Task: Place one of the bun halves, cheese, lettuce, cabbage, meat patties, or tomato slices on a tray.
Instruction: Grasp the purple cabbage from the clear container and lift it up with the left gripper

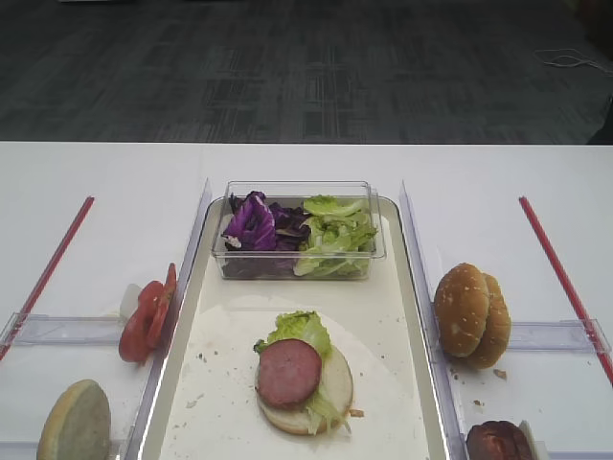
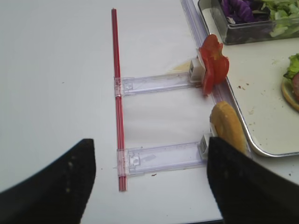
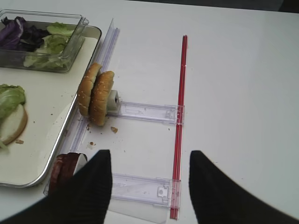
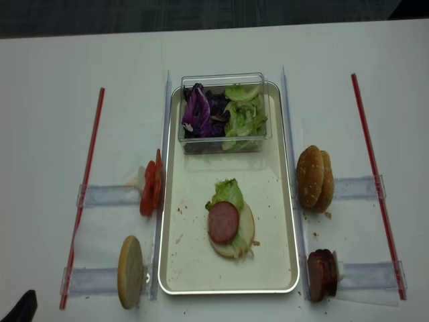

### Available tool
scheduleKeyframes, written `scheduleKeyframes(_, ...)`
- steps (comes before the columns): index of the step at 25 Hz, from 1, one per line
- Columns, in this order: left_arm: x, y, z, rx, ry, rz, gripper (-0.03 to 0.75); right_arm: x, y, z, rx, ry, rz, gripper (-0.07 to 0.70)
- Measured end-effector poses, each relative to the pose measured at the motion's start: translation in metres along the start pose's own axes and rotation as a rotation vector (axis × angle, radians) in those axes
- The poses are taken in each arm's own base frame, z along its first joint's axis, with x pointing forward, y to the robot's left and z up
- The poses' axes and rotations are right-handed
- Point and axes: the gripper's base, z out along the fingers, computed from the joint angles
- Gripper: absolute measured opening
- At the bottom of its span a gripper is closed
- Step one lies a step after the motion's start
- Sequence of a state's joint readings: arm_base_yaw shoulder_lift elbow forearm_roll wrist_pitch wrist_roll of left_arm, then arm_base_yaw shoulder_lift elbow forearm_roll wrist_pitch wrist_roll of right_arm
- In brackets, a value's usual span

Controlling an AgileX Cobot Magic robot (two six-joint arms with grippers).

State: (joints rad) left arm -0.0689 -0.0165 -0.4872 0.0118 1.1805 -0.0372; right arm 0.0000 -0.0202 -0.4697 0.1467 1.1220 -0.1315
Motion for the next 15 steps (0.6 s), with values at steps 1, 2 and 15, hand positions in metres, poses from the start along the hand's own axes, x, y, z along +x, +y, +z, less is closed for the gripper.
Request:
scheduleKeyframes(1,0.0,0.0,0.0,0.0,0.0,0.0,0.501,0.0,0.0,0.0,0.0,0.0,0.0,0.387)
scheduleKeyframes(2,0.0,0.0,0.0,0.0,0.0,0.0,0.501,0.0,0.0,0.0,0.0,0.0,0.0,0.387)
scheduleKeyframes(15,0.0,0.0,0.0,0.0,0.0,0.0,0.501,0.0,0.0,0.0,0.0,0.0,0.0,0.387)
